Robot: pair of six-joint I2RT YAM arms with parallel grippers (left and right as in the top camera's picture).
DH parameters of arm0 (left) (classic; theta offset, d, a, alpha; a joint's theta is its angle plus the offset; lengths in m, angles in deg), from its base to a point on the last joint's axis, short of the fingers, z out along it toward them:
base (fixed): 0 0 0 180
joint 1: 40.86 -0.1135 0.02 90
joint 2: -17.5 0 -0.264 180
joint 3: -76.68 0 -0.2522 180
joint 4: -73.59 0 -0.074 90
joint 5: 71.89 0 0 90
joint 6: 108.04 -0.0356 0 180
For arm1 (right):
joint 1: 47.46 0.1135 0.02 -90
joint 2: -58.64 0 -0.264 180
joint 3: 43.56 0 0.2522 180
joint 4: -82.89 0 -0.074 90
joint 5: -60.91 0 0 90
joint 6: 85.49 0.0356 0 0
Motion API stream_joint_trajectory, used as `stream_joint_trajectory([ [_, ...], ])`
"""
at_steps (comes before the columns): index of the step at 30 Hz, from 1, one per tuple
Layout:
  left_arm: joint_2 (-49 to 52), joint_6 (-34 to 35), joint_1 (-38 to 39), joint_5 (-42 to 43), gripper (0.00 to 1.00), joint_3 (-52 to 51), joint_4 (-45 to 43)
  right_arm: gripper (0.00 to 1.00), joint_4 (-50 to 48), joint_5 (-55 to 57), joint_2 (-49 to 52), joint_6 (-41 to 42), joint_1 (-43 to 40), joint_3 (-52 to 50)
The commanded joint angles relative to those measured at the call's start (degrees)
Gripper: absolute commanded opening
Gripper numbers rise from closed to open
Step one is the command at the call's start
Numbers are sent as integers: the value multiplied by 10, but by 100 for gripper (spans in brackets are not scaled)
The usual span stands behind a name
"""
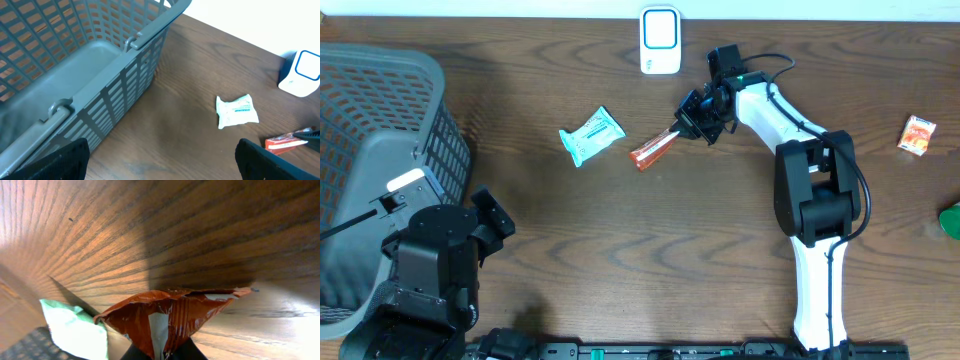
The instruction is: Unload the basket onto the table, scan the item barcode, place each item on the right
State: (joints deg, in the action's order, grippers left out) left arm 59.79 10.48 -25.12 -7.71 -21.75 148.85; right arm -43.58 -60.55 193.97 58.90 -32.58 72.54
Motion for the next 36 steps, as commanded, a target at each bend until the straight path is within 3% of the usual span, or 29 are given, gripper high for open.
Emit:
stream_joint_trajectory([
  [1,-1,1,-3,-7,93,-1,0,14,6,40,-33,-66,3,0],
  [2,-1,1,-3,-7,93,-1,0,23,8,40,-45,-79,3,0],
  [3,-1,1,-3,-7,93,-1,0,47,9,41,-61,-96,3,0],
  [4,-1,1,-3,-7,93,-1,0,89,14,44,-77,-114,4,0],
  [6,-1,1,-3,-7,93,-1,0,99,24,51,-110,-155,6,0],
  [12,-1,1,-3,-7,93,-1,0,99,25,-39,-179,-384,15,0],
  [14,-1,1,-3,-7,93,-1,0,98,11,-32,-181,-419,17,0],
  [15,-1,1,-3,-7,93,-1,0,86,-4,-26,-180,-415,18,0],
  [18,-1,1,-3,-7,93,-1,0,66,-14,-14,-174,-319,19,0],
  [19,-1,1,-3,-7,93,-1,0,67,-14,-1,-170,-269,21,0],
  [20,-1,1,-3,-7,93,-1,0,92,-17,12,-166,-241,24,0],
  [21,-1,1,-3,-7,93,-1,0,99,-28,31,-161,-218,28,0],
  [24,-1,1,-3,-7,93,-1,0,99,-51,96,-154,-158,43,0],
  [29,-1,1,-3,-7,93,-1,0,99,-31,165,-153,-131,81,11],
  [36,-1,1,-3,-7,93,-1,0,99,205,326,-154,-89,143,128],
])
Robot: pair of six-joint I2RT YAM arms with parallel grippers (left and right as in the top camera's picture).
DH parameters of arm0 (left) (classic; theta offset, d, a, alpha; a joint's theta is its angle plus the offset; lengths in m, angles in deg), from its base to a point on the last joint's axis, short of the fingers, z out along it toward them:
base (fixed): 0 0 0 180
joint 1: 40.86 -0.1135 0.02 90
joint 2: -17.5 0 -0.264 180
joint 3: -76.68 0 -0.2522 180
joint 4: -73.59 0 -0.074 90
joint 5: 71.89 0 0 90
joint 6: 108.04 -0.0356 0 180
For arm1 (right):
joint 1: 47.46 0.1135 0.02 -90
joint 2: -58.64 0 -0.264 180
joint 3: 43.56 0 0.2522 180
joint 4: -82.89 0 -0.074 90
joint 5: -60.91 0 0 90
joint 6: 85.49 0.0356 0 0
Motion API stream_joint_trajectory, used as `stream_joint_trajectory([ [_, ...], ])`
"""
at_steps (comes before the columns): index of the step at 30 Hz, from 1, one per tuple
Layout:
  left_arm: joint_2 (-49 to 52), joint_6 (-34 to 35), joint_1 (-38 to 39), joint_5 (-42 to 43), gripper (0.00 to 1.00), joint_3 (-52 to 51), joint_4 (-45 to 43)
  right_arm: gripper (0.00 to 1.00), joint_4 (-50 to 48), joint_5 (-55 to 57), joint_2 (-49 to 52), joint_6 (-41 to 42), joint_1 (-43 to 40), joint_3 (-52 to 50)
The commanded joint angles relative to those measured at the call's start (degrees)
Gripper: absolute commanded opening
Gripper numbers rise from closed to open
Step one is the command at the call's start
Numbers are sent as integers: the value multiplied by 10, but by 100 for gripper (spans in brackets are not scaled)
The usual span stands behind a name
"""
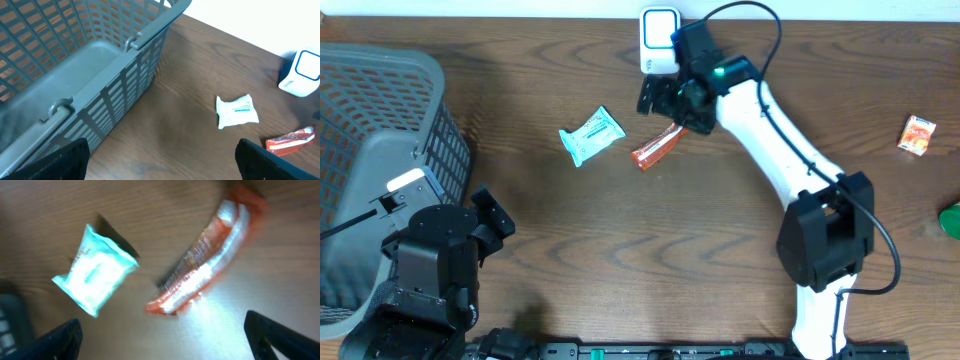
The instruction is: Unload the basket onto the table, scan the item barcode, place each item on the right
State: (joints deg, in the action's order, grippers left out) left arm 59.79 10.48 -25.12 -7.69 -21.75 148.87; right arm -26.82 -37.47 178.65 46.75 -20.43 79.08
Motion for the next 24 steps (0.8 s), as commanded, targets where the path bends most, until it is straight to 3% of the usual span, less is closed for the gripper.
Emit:
stream_joint_trajectory([
  [1,-1,1,-3,-7,93,-1,0,99,61,93,-1,19,31,83],
  [4,-1,1,-3,-7,93,-1,0,99,93,61,-2,-77,63,126],
  [5,-1,1,-3,-7,93,-1,0,83,91,67,-2,-127,74,132],
  [6,-1,1,-3,-7,93,-1,0,80,73,83,-2,-143,84,132],
  [8,-1,1,-3,-7,93,-1,0,58,31,132,3,-139,101,131],
  [9,-1,1,-3,-7,93,-1,0,56,17,144,7,-132,106,131],
  [11,-1,1,-3,-7,93,-1,0,63,-4,149,21,-108,112,132],
  [15,-1,1,-3,-7,93,-1,0,64,-5,122,66,-13,100,132],
  [17,-1,1,-3,-7,93,-1,0,53,-6,69,98,28,79,132],
  [24,-1,1,-3,-7,93,-1,0,46,0,-16,153,54,40,132],
])
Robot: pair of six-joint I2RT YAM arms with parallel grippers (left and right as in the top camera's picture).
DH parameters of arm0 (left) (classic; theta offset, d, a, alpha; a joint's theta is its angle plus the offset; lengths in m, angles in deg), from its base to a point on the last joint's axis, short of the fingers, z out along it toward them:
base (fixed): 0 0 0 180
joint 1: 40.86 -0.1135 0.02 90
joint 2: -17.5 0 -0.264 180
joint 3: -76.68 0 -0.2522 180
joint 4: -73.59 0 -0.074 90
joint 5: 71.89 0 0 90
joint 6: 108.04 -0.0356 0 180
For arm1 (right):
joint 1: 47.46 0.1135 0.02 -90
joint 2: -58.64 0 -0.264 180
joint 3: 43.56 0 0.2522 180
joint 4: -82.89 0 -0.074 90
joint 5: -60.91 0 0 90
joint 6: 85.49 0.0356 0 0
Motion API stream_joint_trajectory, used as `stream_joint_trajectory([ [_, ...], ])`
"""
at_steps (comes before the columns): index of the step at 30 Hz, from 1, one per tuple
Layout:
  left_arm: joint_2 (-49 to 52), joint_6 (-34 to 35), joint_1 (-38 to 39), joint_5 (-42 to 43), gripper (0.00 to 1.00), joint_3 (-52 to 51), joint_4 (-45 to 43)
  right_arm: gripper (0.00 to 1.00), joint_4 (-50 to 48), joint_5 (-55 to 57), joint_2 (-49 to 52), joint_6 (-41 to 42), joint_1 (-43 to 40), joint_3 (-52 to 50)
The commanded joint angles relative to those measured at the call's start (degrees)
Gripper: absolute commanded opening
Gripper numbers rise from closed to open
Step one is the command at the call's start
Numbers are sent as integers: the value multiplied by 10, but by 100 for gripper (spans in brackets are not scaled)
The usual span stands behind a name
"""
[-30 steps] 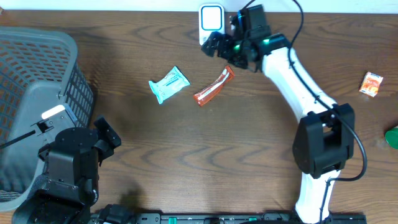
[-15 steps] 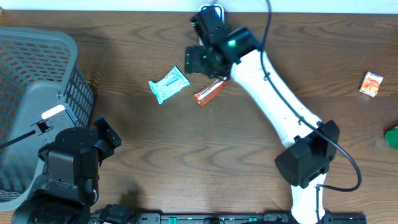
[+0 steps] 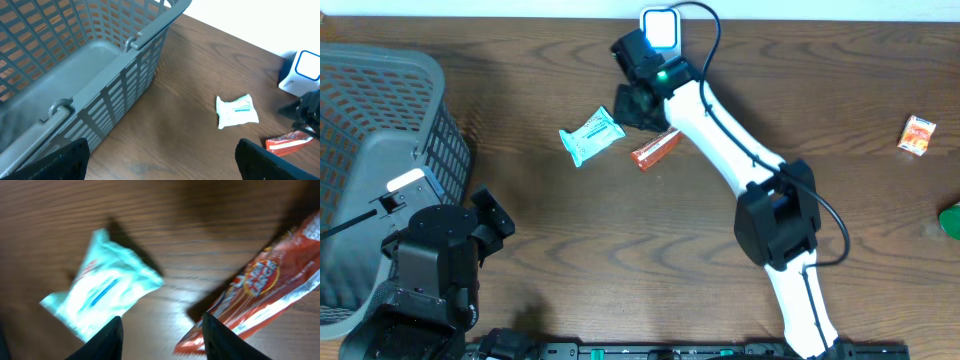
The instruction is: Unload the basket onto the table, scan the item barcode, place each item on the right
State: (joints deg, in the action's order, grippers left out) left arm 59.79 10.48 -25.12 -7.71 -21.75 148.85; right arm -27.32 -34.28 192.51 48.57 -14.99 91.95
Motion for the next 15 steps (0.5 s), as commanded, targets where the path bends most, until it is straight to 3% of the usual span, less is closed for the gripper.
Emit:
stream_joint_trajectory([
  [1,-1,1,-3,-7,93,-1,0,46,10,-48,20,40,-16,3],
  [10,-1,1,-3,-7,93,-1,0,50,54,-66,32,59,-21,3],
  [15,-1,1,-3,-7,93,-1,0,44,106,-65,32,87,-21,3],
])
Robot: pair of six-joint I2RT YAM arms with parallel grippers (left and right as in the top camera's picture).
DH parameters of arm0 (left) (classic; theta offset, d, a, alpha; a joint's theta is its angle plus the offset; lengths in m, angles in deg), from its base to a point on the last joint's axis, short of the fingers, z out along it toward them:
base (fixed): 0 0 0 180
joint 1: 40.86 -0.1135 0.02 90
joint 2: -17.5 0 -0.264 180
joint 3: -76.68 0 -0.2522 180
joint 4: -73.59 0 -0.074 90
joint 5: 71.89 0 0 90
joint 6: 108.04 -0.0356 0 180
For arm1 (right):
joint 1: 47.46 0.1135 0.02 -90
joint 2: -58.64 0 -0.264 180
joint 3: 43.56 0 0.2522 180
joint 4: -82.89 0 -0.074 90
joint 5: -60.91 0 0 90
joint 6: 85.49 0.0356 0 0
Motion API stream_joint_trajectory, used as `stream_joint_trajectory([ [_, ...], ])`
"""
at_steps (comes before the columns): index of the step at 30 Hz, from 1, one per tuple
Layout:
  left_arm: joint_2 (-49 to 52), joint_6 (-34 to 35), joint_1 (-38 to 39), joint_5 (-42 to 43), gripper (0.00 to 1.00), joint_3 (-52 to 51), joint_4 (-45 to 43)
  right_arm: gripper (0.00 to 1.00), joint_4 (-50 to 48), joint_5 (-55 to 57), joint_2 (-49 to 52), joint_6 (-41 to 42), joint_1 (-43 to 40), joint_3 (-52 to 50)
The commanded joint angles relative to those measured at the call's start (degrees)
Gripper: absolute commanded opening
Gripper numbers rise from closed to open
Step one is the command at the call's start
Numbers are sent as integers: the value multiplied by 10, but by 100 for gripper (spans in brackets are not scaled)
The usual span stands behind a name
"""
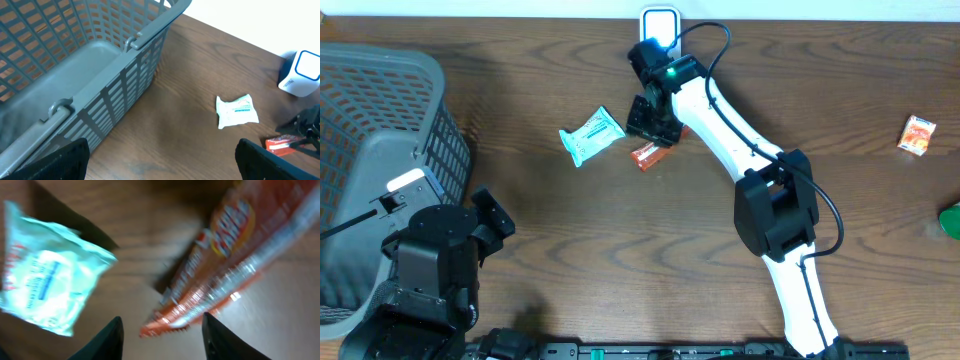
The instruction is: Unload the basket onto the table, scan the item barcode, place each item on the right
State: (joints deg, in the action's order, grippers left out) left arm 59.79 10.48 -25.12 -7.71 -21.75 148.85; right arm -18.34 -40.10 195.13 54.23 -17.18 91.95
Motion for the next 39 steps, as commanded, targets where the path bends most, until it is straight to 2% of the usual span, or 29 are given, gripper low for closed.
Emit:
stream_joint_trajectory([
  [1,-1,1,-3,-7,93,-1,0,43,25,-5,5,39,0,3],
  [10,-1,1,-3,-7,93,-1,0,47,25,14,8,91,5,3],
  [23,-1,1,-3,-7,93,-1,0,46,-8,3,47,127,5,3],
  [25,-1,1,-3,-7,93,-1,0,41,-8,4,49,129,4,3],
  [33,-1,1,-3,-7,93,-1,0,10,-40,-6,48,121,2,3],
  [37,-1,1,-3,-7,93,-1,0,2,-96,-66,45,76,0,9],
  [39,-1,1,-3,-7,93,-1,0,1,-132,-94,45,55,-3,9],
])
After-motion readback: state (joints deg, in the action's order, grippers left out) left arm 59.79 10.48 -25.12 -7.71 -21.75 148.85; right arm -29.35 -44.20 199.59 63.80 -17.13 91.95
